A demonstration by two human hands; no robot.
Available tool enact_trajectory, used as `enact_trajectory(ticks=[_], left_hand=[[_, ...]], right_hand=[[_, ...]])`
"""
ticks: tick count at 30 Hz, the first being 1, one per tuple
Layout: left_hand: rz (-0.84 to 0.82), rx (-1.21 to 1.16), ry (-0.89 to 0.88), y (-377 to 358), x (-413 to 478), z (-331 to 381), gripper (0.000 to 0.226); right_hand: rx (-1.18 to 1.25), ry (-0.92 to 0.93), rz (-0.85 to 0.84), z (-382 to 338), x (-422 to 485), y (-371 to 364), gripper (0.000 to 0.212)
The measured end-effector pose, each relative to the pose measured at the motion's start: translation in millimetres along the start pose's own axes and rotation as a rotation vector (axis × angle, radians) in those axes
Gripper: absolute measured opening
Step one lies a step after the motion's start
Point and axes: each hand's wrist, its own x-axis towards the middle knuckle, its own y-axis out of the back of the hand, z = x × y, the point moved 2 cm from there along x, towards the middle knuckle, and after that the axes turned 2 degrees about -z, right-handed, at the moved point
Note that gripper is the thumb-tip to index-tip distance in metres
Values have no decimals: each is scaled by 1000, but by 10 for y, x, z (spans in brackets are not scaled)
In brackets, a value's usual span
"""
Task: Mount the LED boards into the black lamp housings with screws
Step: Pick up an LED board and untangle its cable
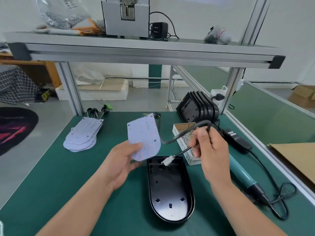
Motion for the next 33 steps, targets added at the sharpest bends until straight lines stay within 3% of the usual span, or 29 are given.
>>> enact_trajectory(ticks=[6,14,16,20,25,33], left_hand=[[-90,176,112,-108,-43,-81,40],[-90,-244,148,-93,62,-187,37],[-84,-291,127,-86,85,-198,45],[-107,-278,70,-129,89,-200,45],[-130,-187,-26,-183,68,-216,45],[-128,-252,-138,-232,79,-218,41]], right_hand=[[-78,1,-80,12,-77,-16,28],[-108,-76,-229,120,-82,-57,24],[-113,-127,-295,175,-88,-66,12],[-95,-127,-377,177,-107,-76,28],[-101,-64,-442,133,-129,-89,10],[67,-131,-488,139,-71,21,12]])
